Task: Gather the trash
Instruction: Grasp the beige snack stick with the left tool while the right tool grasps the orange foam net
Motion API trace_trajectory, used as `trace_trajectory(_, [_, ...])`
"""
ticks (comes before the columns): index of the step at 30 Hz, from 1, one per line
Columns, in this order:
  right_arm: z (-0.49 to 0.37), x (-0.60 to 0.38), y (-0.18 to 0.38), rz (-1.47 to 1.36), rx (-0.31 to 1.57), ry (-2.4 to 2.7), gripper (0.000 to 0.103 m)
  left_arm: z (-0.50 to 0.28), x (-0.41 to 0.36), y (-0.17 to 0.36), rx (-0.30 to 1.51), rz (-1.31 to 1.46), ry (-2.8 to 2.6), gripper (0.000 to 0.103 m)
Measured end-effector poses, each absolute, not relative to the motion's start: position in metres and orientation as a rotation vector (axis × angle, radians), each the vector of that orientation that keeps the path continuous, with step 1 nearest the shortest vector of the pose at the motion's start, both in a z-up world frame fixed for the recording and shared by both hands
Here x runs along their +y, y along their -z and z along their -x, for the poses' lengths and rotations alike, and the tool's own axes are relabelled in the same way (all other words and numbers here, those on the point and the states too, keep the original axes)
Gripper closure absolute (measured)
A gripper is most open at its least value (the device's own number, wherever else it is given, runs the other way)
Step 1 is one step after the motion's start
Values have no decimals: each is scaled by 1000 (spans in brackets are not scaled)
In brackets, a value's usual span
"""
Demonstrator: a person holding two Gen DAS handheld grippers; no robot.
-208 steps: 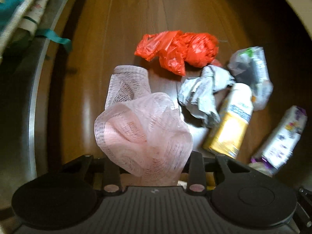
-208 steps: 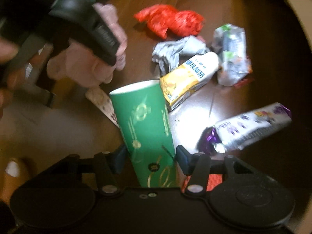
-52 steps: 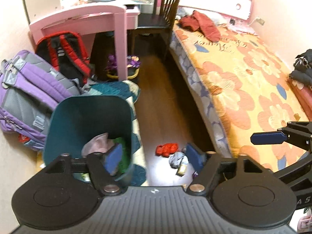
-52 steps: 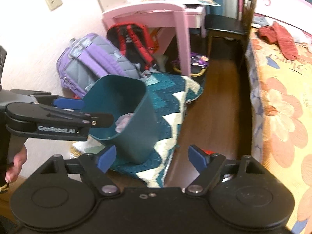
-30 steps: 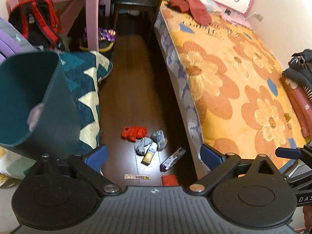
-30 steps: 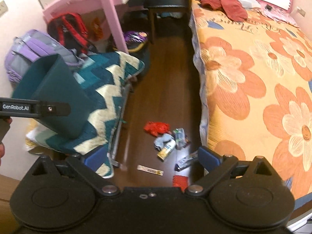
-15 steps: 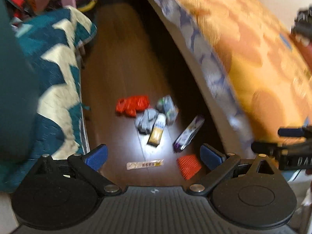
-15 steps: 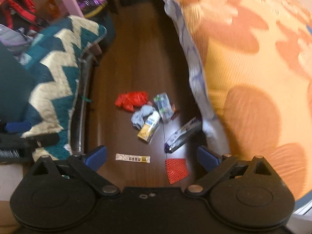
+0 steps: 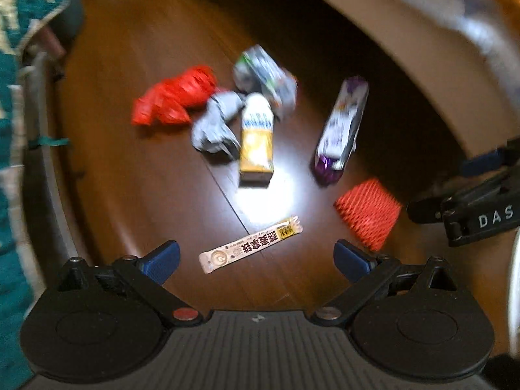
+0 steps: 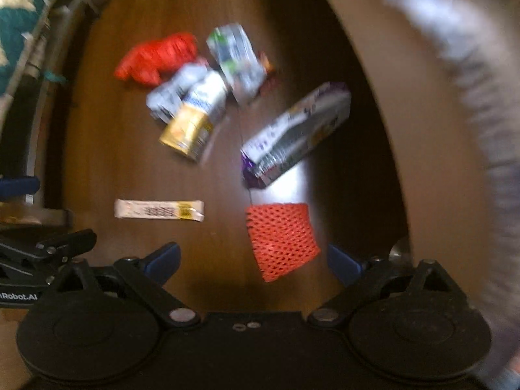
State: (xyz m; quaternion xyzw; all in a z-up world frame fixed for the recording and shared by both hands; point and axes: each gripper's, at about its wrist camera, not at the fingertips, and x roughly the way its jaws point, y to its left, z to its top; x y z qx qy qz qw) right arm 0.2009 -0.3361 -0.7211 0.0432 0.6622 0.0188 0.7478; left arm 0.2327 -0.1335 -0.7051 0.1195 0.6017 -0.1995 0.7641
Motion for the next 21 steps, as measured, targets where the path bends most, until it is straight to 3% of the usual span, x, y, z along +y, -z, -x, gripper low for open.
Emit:
trace_trajectory(10, [-205, -341, 838, -25, 1526, -58, 7, -247, -152, 842, 1350, -374, 481, 3])
trace_trajectory(15, [-209, -343, 861, -21, 1537, -66, 7, -252, -149, 868, 1362, -387, 489, 8])
trace_trajectory(18, [-211, -342, 869, -25, 1543, -79, 7, -254, -147, 877, 1375, -407, 514, 18])
trace_trajectory(21, [-213, -341, 874, -26, 1545, -87, 11, -251, -150, 877, 1341, -443, 552, 19])
